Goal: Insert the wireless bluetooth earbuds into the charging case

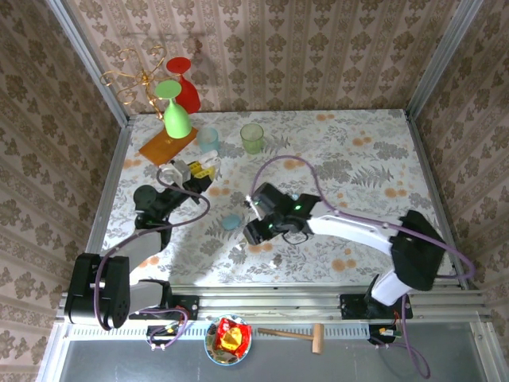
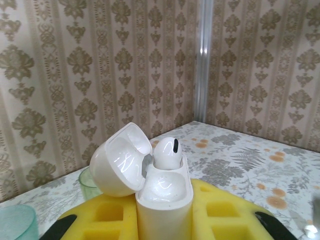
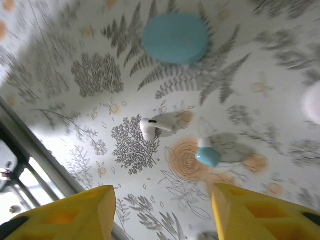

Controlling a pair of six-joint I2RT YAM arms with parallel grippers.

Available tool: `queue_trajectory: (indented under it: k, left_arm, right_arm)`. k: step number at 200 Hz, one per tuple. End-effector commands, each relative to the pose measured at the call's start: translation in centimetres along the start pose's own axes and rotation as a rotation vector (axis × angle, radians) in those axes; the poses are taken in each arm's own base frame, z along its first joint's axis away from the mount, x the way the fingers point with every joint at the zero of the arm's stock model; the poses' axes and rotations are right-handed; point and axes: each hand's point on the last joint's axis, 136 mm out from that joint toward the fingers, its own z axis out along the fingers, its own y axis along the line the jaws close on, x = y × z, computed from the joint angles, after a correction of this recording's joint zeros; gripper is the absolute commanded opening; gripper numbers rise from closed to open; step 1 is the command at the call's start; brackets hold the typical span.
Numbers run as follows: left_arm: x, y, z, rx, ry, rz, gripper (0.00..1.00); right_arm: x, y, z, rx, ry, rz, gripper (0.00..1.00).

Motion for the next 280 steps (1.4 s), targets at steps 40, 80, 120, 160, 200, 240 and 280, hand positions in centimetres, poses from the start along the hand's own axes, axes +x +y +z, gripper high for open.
queue_trajectory:
  k: [40,80,120,160,200,240,280]
  left_arm:
    - [-0.6,1.7,-1.7,-0.128,0.02,0.037,0.0]
    - [-0.8,2.1,-2.2,-0.166,0.026,0.043,0.0]
    - [-0.8,2.1,-2.0,-0.161,0.028,0.033,0.0]
    - [-0.7,2.2,-2.1,-0.163,0.029,0.03,0.0]
    - [-0.9,2.2,-2.1,-0.162,0.025,0.026,0.0]
    - [-0.8,2.1,-2.1,-0.158,0.025,0.017,0.0]
    - [-0.9,1.9,-2.1,-0.152,0.023,0.011,0.0]
  right_arm:
    - [-0.3,2.4,6.2,0.091,0.055,-0.133,0.47]
    - [0.3,1.4,8.3,0.173,0.108,-0.144,0.42]
    - [0.7,0.9,9.0,0.212,0.138,-0.172,0.41]
    - [2.1,0.0,9.6,0.25,0.191,-0.191,0.39]
    - [1.9,-0.8,9.8,0.299,0.201,-0.208,0.33]
    - [1.3,-1.0,9.1,0.277,0.194,-0.139,0.31]
    - [0.1,-1.2,7.6,0.11,0.196,0.064,0.37]
